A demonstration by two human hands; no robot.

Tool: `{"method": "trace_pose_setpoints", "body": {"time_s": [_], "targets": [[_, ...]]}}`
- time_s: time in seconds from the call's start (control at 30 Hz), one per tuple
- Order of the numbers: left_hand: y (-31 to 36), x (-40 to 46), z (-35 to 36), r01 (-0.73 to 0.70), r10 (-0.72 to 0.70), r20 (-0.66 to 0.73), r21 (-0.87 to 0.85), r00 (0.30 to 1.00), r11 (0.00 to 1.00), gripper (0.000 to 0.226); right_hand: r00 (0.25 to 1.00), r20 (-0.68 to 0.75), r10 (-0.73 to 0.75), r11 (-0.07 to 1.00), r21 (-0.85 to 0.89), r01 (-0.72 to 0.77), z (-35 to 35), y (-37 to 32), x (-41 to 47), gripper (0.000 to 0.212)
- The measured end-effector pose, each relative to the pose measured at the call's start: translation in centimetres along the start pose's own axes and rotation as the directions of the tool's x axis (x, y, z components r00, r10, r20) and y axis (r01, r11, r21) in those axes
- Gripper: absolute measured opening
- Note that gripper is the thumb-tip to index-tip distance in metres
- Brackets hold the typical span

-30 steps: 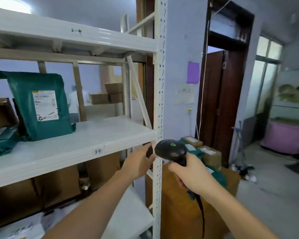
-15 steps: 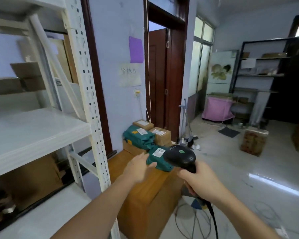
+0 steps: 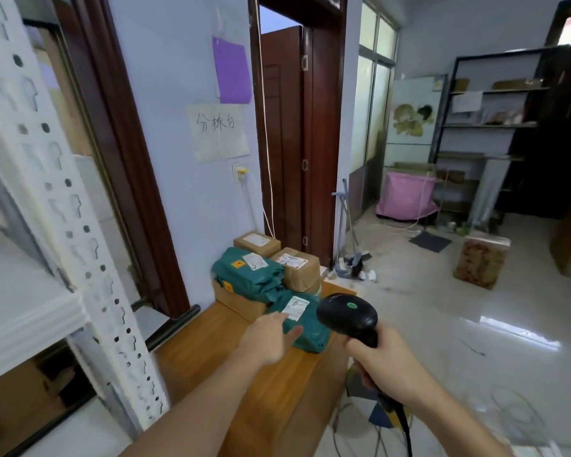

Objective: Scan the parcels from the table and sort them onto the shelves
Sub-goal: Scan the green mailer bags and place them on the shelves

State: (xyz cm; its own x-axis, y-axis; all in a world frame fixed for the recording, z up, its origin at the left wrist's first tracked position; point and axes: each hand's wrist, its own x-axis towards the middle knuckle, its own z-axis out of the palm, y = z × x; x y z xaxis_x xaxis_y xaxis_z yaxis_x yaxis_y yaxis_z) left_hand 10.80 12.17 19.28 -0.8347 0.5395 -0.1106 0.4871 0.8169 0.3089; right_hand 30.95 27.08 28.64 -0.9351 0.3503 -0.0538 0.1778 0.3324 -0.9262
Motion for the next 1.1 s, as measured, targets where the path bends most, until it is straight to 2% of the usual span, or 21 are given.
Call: {"method": "trace_pose_setpoints", "body": {"time_s": [0.07,0.17,0.33,0.67,0.77,0.87,0.93,1.03,1.1], "targets": [[-0.2,2.9,1.3,0.012,-0.012,0.023,-0.025,1.000,1.000,0.072,1.000,-0.010,0.018,1.000,-0.019,-0.018,-0.7,1.0,2.7,0.031],[-0.1,7.1,3.2,0.074,-0.069,0.059,-0.086,0.996,0.994,0.083,1.000,-0.005,0.016,0.999,-0.036,-0.017,-2.2,2.5,7.0,0.024],[0.3,13.6,6.2,0.188,-0.172,0.108,-0.164,0.979,0.968,0.076,0.999,0.042,-0.002,0.992,-0.124,0.008,-5.1,4.8,14.5,0.012],[-0.3,21.3,10.7,0.382,-0.332,0.204,-0.312,0.921,0.870,0.072,0.983,0.170,0.067,0.987,-0.155,-0.040,-6.7,7.5,26.7,0.022],[-1.7,23.8,12.6,0.456,-0.385,0.254,-0.356,0.887,0.815,0.076,0.974,0.207,0.088,0.986,-0.155,-0.056,-5.9,8.6,29.9,0.018],[-2.9,26.3,14.2,0.524,-0.441,0.287,-0.372,0.850,0.766,0.077,0.967,0.225,0.119,0.984,-0.155,-0.085,-5.3,9.2,32.7,0.026],[-3.6,27.8,15.5,0.566,-0.478,0.305,-0.396,0.824,0.723,0.079,0.956,0.256,0.141,0.979,-0.181,-0.096,-5.1,9.6,34.4,0.020],[-5.3,29.5,17.9,0.650,-0.552,0.347,-0.462,0.758,0.603,0.085,0.942,0.296,0.160,0.972,-0.212,-0.099,-5.0,9.9,36.4,0.017],[-5.9,30.6,19.8,0.708,-0.593,0.404,-0.522,0.696,0.476,0.090,0.933,0.309,0.183,0.968,-0.223,-0.116,-4.9,10.1,37.8,0.018]]}}
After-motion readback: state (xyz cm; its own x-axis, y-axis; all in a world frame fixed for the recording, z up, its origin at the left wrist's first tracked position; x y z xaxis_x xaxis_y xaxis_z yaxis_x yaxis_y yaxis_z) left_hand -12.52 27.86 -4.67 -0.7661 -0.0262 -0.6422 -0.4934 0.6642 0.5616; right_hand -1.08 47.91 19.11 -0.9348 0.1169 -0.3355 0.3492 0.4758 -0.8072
